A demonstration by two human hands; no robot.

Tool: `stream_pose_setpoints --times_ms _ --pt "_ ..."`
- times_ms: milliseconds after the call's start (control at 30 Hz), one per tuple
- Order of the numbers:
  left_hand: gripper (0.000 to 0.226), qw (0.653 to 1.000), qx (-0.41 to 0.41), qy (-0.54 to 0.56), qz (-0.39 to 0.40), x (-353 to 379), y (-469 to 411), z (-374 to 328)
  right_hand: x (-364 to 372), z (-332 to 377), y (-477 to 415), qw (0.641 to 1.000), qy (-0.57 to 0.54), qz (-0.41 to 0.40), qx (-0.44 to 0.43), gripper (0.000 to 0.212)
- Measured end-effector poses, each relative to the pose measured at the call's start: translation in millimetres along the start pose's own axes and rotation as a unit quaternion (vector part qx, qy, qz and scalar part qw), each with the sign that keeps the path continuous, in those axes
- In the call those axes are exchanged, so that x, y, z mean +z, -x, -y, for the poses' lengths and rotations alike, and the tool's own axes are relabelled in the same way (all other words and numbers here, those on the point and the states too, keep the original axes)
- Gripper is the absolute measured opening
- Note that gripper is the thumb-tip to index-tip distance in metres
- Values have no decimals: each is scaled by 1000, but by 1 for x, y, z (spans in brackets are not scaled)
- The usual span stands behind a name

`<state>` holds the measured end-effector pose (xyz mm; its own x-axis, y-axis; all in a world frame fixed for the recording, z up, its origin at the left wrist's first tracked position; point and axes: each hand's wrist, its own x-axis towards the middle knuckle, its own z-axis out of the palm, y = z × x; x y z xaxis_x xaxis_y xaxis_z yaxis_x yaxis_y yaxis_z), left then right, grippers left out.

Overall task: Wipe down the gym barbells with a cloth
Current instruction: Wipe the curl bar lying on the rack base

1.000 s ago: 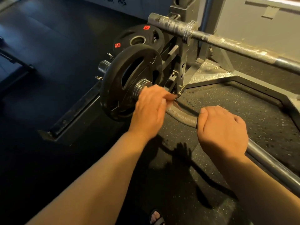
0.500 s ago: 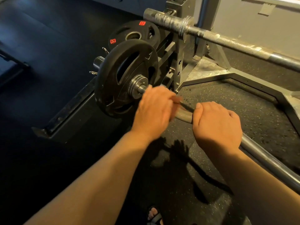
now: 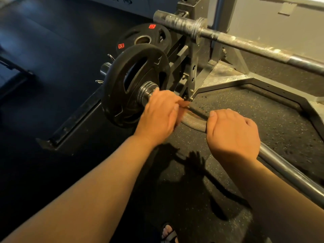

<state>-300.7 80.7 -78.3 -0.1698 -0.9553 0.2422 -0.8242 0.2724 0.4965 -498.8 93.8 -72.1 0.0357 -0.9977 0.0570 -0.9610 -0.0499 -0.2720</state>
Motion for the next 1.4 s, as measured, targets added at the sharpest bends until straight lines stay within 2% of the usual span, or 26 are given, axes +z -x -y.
stream_pose_setpoints --times_ms 100,200,267,367,533,667,733,800,900,1067,1200,1300,1400 --pt "24 997 -39 16 -61 1 -4 4 -1 0 0 1000 -5 7 -2 45" --pt "33 987 -74 87 -114 29 19 -6 0 0 0 1000 -4 7 3 46" --pt "46 986 -89 91 -107 45 36 -8 0 0 0 1000 -5 7 1 46" --pt "54 994 -46 37 -88 43 37 14 1 -1 0 1000 -11 1 -5 46" --pt "32 998 -9 26 -54 9 6 14 3 -2 1 1000 -4 -2 -6 44" --pt "25 998 28 -49 -17 -6 -18 16 2 -2 -2 1000 -12 1 -2 42" --pt "29 999 14 -16 -35 4 -5 16 3 -2 -3 1000 -12 0 3 41" --pt "42 998 -20 13 -60 24 17 10 3 -3 -3 1000 -11 -7 5 42" --pt "53 997 -33 -3 -63 39 33 12 4 -3 -3 1000 -12 -12 6 41" --pt "29 998 6 -47 -52 5 -8 12 5 -3 -3 1000 -17 -6 3 42" --pt "26 992 -64 36 -105 19 -3 -21 4 -3 -3 1000 -1 4 9 43" --pt "34 997 2 52 -52 42 18 -63 5 -3 -3 1000 7 -5 10 49" --pt "35 999 36 36 17 34 20 -54 6 -4 -2 1000 16 8 0 48"
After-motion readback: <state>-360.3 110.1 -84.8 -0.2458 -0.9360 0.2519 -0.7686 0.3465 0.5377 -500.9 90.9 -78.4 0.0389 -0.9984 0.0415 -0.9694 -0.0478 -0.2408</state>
